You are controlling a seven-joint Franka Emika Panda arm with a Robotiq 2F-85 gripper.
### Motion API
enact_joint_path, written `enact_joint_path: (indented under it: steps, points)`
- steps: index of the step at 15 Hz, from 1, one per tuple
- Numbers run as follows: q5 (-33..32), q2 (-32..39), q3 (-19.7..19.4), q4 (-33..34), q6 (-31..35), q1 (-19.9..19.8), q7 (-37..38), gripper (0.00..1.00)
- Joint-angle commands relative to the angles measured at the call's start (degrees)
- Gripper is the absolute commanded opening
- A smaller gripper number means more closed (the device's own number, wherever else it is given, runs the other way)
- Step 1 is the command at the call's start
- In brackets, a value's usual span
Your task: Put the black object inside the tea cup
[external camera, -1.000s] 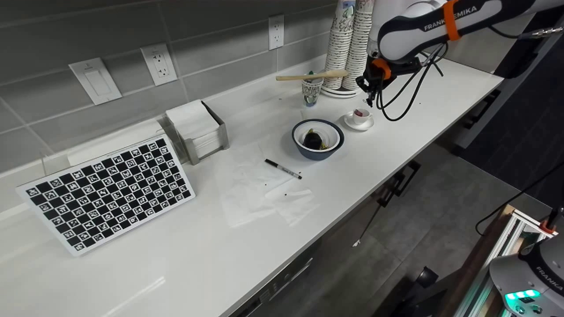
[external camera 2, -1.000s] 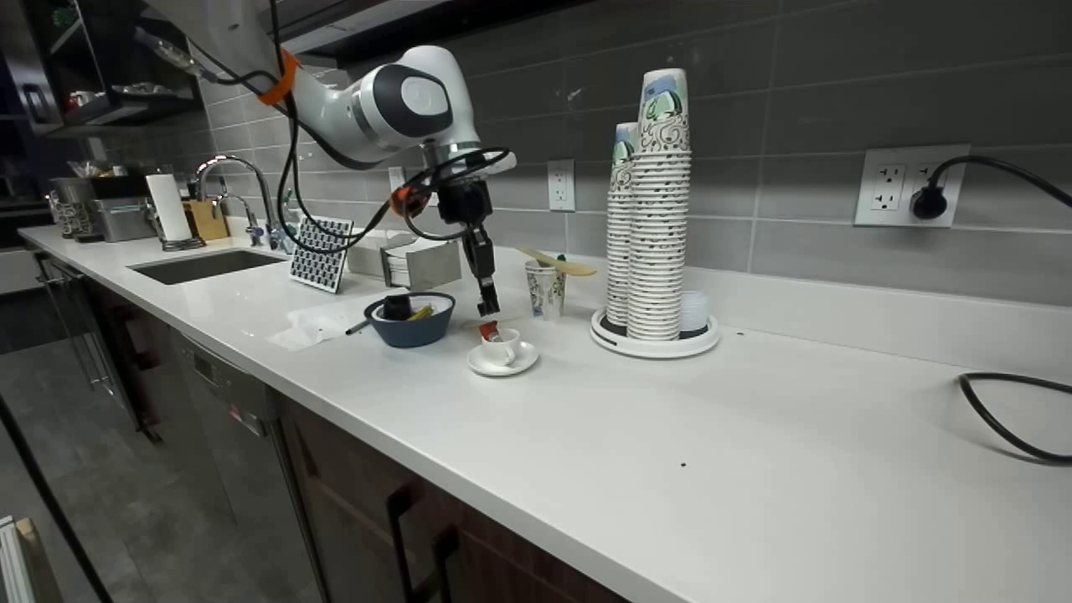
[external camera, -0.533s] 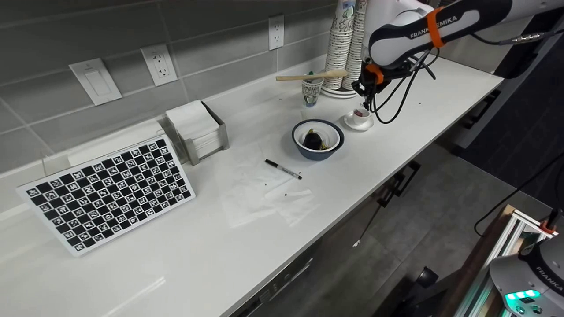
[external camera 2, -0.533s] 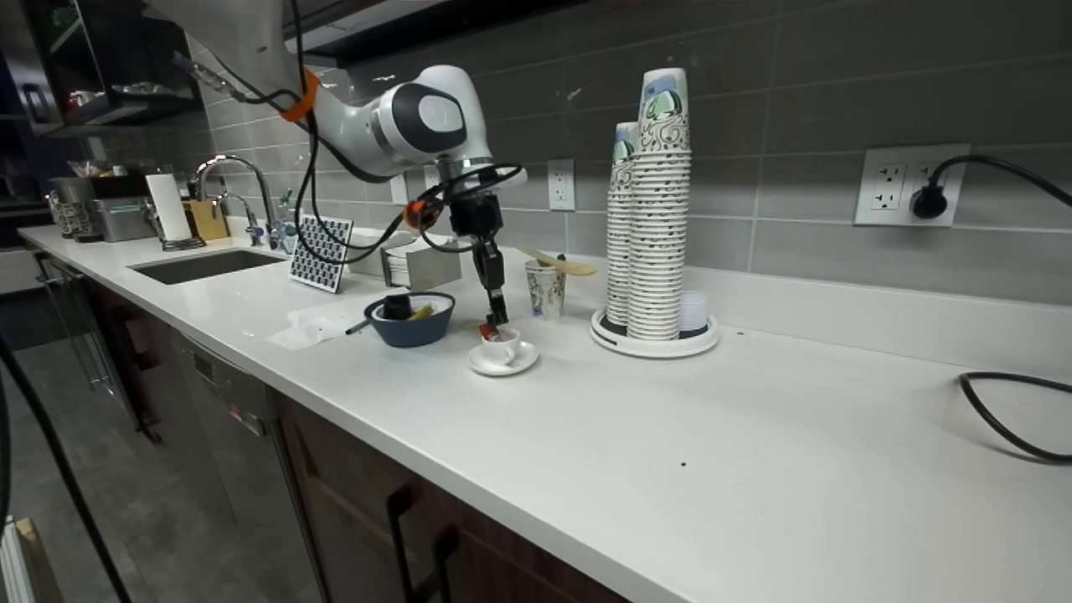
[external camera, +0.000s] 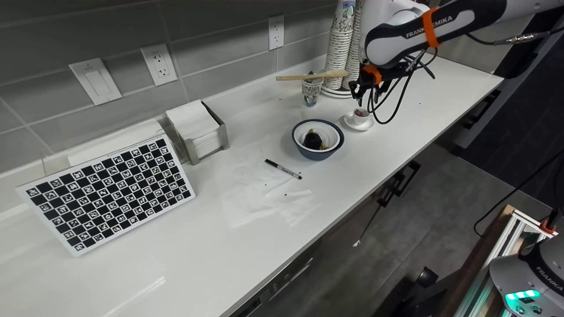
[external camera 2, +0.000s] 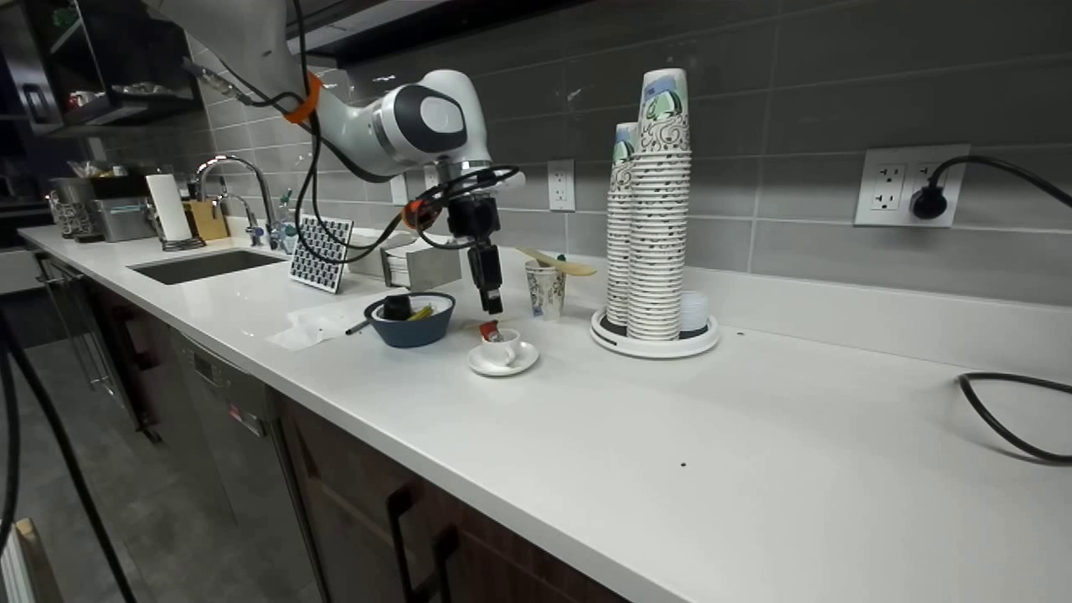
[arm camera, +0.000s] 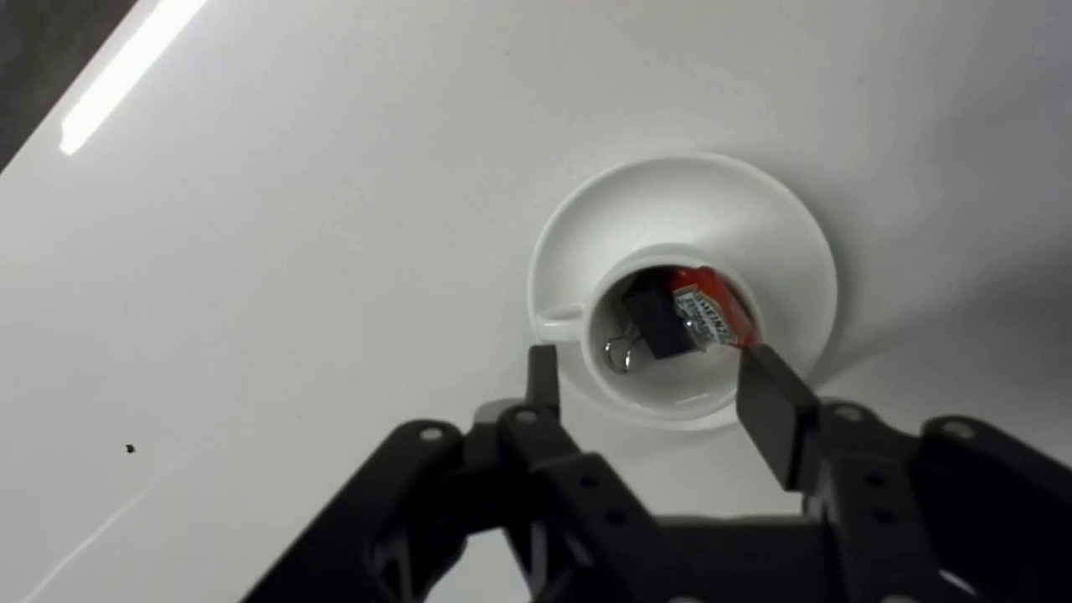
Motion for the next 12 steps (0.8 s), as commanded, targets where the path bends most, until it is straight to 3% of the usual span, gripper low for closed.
enact_joint_path:
  steps: [1,3,7,12]
  points:
    - [2.1,-2.45,-0.41,-2.3,-1.86,0.86,0.08,0.9]
    - [2.08,-8.24,0.62,-9.89,2.13,0.95,-3.55,1.0]
    - [-0.83,-16.25,2.67,-22.08,11.53,2.58,-9.47,1.0]
    - [-9.56,-26.85,5.12,-38.17,29.22,4.25,-4.96,1.0]
